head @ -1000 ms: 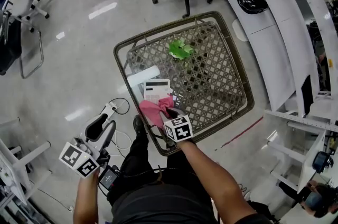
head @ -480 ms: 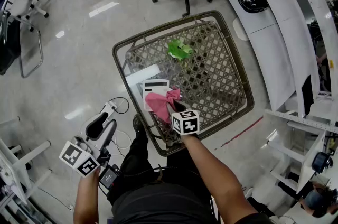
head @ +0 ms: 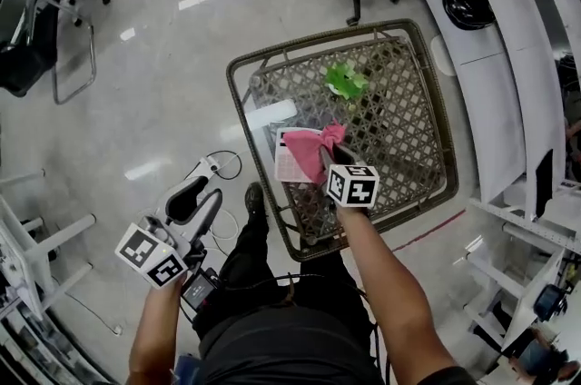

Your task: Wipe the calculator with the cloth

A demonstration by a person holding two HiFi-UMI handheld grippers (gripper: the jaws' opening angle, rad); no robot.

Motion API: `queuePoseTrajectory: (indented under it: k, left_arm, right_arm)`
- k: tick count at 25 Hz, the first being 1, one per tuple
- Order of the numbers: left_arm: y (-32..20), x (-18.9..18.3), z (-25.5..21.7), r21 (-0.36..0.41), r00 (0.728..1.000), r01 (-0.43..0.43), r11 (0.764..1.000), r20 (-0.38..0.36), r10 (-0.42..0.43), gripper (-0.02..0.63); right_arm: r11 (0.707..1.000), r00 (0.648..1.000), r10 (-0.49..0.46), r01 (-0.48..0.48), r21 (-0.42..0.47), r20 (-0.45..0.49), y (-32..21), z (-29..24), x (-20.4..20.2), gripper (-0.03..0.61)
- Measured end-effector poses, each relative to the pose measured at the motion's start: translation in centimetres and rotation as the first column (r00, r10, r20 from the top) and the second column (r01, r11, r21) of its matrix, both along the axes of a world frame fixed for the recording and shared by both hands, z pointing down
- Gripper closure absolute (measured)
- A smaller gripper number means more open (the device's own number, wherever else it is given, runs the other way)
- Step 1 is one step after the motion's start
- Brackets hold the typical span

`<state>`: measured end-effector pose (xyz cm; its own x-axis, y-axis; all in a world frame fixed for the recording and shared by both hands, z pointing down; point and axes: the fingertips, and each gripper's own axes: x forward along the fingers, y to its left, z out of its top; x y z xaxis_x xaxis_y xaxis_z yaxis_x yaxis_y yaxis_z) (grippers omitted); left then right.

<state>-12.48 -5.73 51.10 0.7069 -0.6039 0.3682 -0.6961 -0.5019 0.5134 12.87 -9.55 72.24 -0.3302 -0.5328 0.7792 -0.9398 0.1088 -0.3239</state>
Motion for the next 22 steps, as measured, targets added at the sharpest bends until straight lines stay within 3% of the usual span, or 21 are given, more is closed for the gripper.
queuePoseTrajectory:
  k: [8,22]
  left_arm:
    - [-0.3,-1.7,0.7,-0.013,1.000,0.025,1.000,-0.007,-0.025,0.419]
    - [-0.4,-3.9,1.0,-0.020,0.998,0.059,0.998,-0.010,-0.059,0.419]
  right_arm:
    - [1.000,1.000,-0.006,0.006,0.026,-0.008,-3.1,-0.5,-2.4,0.492]
    - [0.987,0.989,-0.151,0.150,0.059,0.008,-4.1,-1.0,-9.6,0.492]
